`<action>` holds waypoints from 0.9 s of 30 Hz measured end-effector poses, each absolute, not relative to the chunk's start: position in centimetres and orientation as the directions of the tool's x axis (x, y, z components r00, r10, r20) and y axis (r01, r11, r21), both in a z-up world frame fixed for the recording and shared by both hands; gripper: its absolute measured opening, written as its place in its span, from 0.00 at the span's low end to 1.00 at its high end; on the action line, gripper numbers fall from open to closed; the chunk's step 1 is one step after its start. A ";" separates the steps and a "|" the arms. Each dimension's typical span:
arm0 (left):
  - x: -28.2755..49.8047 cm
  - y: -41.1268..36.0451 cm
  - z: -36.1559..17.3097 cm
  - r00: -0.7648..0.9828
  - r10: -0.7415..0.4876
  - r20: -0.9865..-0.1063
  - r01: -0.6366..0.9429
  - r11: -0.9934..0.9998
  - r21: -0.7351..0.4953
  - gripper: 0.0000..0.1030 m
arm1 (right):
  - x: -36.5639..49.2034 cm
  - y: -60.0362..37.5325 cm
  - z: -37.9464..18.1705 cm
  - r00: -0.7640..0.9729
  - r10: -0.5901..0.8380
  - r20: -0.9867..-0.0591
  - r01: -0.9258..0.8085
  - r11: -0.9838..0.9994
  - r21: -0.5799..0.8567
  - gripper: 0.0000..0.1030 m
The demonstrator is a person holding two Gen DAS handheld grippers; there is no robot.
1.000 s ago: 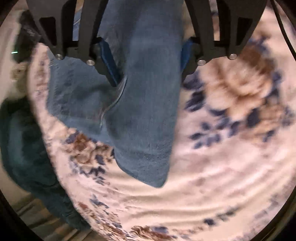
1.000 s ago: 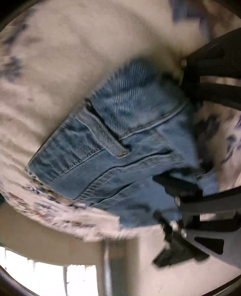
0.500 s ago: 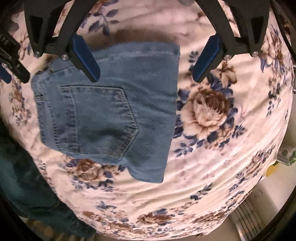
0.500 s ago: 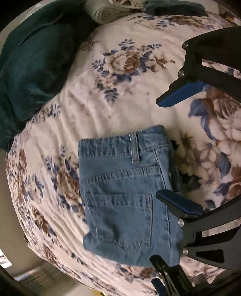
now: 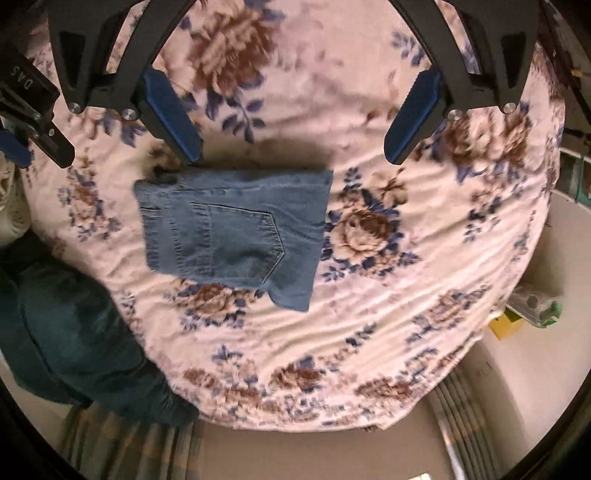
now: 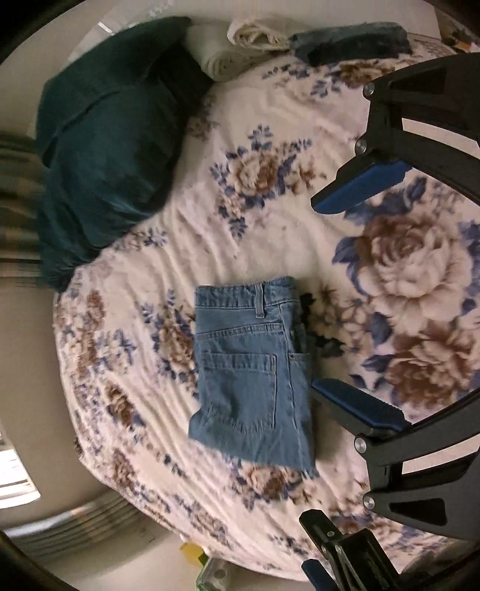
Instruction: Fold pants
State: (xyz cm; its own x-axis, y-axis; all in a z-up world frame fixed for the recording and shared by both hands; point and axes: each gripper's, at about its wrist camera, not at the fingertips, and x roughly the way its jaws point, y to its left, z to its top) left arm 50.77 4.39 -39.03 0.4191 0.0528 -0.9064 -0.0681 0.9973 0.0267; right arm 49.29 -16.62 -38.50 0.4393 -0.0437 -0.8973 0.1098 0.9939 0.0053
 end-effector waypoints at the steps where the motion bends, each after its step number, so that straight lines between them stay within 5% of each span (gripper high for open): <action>1: 49.8 4.2 -37.8 0.429 0.050 -0.902 -0.072 0.997 0.021 0.99 | 48.2 -16.8 -37.2 0.447 -0.042 -0.894 0.109 0.994 0.007 0.90; 27: 17.2 6.2 -7.7 0.672 0.007 -0.741 0.019 0.999 0.026 0.99 | 8.3 -13.3 -0.9 0.687 -0.064 -0.724 0.108 0.994 0.014 0.90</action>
State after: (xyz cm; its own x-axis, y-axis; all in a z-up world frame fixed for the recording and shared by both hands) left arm 17.18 6.24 -7.72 0.6716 0.0066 -0.7409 0.0187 0.9995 0.0259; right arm 8.29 -13.34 -0.85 0.6871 -0.0643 -0.7237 0.1077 0.9941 0.0139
